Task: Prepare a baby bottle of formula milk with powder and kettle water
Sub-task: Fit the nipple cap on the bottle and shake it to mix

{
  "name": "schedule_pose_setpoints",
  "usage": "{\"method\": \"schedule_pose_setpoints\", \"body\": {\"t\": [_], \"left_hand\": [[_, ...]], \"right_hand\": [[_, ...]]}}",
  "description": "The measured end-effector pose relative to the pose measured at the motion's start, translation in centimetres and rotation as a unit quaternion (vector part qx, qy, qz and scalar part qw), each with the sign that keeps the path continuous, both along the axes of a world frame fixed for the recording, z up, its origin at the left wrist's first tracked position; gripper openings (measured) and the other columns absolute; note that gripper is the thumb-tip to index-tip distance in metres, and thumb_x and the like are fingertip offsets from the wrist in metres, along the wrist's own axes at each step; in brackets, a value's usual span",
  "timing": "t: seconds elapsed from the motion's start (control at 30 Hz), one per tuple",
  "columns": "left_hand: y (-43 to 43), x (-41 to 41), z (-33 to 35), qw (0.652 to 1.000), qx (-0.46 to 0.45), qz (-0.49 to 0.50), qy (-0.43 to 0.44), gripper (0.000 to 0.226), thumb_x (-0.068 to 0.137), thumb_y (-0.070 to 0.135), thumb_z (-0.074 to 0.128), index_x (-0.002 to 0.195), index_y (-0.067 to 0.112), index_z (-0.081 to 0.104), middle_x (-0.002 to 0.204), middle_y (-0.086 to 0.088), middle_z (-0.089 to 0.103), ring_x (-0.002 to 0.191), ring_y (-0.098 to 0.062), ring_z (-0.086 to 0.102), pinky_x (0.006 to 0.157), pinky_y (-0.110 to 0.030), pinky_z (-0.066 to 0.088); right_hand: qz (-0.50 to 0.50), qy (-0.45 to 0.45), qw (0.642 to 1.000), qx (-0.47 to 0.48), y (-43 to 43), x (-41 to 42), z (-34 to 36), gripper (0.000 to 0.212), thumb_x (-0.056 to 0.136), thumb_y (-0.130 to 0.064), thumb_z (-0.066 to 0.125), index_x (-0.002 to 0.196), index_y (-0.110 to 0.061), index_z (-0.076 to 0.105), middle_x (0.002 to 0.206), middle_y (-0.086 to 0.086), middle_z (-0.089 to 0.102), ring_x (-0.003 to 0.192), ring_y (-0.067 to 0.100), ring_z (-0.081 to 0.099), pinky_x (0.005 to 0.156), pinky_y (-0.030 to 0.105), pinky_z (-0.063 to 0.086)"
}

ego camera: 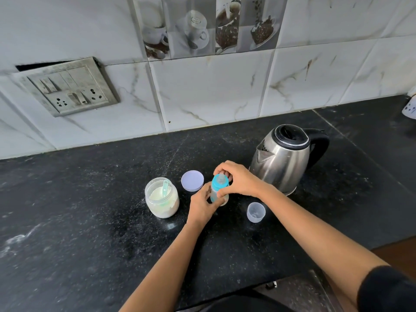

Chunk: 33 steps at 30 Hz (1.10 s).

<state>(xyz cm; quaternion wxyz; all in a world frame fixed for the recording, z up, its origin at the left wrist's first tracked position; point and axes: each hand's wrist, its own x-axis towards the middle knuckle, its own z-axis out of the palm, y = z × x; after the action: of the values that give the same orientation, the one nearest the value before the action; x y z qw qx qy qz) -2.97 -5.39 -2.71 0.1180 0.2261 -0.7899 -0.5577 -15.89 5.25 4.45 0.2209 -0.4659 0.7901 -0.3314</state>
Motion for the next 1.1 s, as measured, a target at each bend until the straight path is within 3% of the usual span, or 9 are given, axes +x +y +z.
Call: {"method": "schedule_pose_setpoints", "body": {"t": [0.1, 0.2, 0.37, 0.43, 0.5, 0.6, 0.83, 1.0, 1.1], "left_hand": [[0.1, 0.0, 0.2, 1.000, 0.003, 0.002, 0.002, 0.056, 0.078, 0.025, 0.076, 0.128, 0.024, 0.052, 0.120, 0.017, 0.058, 0.108, 0.003, 0.056, 0.088, -0.008, 0.044], [0.2, 0.1, 0.2, 1.000, 0.009, 0.006, 0.008, 0.052, 0.078, 0.018, 0.076, 0.124, 0.025, 0.053, 0.113, 0.019, 0.057, 0.107, -0.001, 0.058, 0.076, -0.003, 0.043], [0.2, 0.1, 0.4, 1.000, 0.003, 0.005, -0.004, 0.056, 0.079, 0.022, 0.075, 0.129, 0.023, 0.050, 0.115, 0.020, 0.054, 0.108, 0.002, 0.054, 0.084, -0.003, 0.039], [0.3, 0.1, 0.5, 1.000, 0.001, 0.004, -0.004, 0.055, 0.080, 0.027, 0.074, 0.129, 0.024, 0.050, 0.114, 0.023, 0.053, 0.102, 0.007, 0.053, 0.079, 0.001, 0.038], [0.3, 0.1, 0.5, 1.000, 0.004, 0.003, -0.002, 0.055, 0.080, 0.027, 0.074, 0.130, 0.025, 0.050, 0.114, 0.022, 0.054, 0.101, 0.009, 0.054, 0.079, 0.002, 0.038], [0.3, 0.1, 0.3, 1.000, 0.011, 0.006, 0.001, 0.053, 0.079, 0.022, 0.075, 0.127, 0.024, 0.053, 0.113, 0.019, 0.059, 0.106, 0.004, 0.057, 0.083, -0.003, 0.041], [0.3, 0.1, 0.1, 1.000, 0.013, 0.009, 0.000, 0.058, 0.078, 0.020, 0.076, 0.130, 0.024, 0.051, 0.118, 0.019, 0.057, 0.110, 0.002, 0.056, 0.094, -0.011, 0.041], [0.4, 0.1, 0.2, 1.000, 0.019, 0.013, 0.005, 0.057, 0.078, 0.018, 0.076, 0.130, 0.024, 0.051, 0.113, 0.022, 0.057, 0.103, 0.012, 0.054, 0.081, -0.003, 0.041], [0.4, 0.2, 0.2, 1.000, 0.017, 0.012, 0.002, 0.057, 0.079, 0.018, 0.075, 0.130, 0.023, 0.051, 0.115, 0.019, 0.057, 0.102, 0.006, 0.056, 0.073, -0.001, 0.042]], "right_hand": [[0.016, -0.032, 0.999, -0.007, 0.4, -0.3, 0.0, 0.049, 0.070, -0.015, 0.082, 0.113, -0.022, 0.061, 0.113, -0.008, 0.058, 0.105, 0.007, 0.056, 0.086, 0.024, 0.049], [0.061, -0.105, 0.992, 0.020, 0.6, -1.1, 0.5, 0.054, 0.075, 0.000, 0.073, 0.123, -0.020, 0.061, 0.125, -0.007, 0.060, 0.119, 0.007, 0.055, 0.103, 0.031, 0.046], [0.133, -0.162, 0.973, 0.094, 0.5, -2.0, 1.5, 0.068, 0.079, 0.002, 0.069, 0.138, -0.025, 0.049, 0.142, -0.008, 0.045, 0.131, 0.004, 0.042, 0.113, 0.031, 0.034], [0.098, -0.101, 0.987, 0.082, 0.5, -1.5, 1.2, 0.073, 0.073, -0.014, 0.080, 0.136, -0.030, 0.046, 0.137, -0.009, 0.038, 0.126, 0.004, 0.042, 0.107, 0.020, 0.036], [0.023, -0.037, 0.999, 0.023, 0.3, -0.7, 0.7, 0.066, 0.067, -0.024, 0.086, 0.124, -0.026, 0.052, 0.121, -0.006, 0.045, 0.110, 0.009, 0.050, 0.093, 0.019, 0.046], [-0.015, -0.036, 0.999, -0.025, 0.3, -0.2, 0.2, 0.047, 0.068, -0.022, 0.085, 0.107, -0.020, 0.060, 0.107, -0.007, 0.056, 0.098, 0.011, 0.058, 0.081, 0.021, 0.052], [0.040, -0.082, 0.996, 0.004, 0.1, -1.0, 1.4, 0.045, 0.070, 0.001, 0.075, 0.109, -0.018, 0.066, 0.111, -0.009, 0.062, 0.108, 0.007, 0.060, 0.092, 0.026, 0.053], [0.049, -0.089, 0.995, 0.007, 0.2, -1.0, 1.6, 0.046, 0.069, 0.004, 0.072, 0.109, -0.019, 0.065, 0.110, -0.013, 0.062, 0.109, 0.006, 0.059, 0.096, 0.028, 0.051], [0.053, -0.079, 0.995, 0.016, 0.2, -0.9, 1.5, 0.048, 0.070, 0.003, 0.072, 0.112, -0.020, 0.063, 0.112, -0.014, 0.060, 0.111, 0.005, 0.057, 0.097, 0.026, 0.050]]}}
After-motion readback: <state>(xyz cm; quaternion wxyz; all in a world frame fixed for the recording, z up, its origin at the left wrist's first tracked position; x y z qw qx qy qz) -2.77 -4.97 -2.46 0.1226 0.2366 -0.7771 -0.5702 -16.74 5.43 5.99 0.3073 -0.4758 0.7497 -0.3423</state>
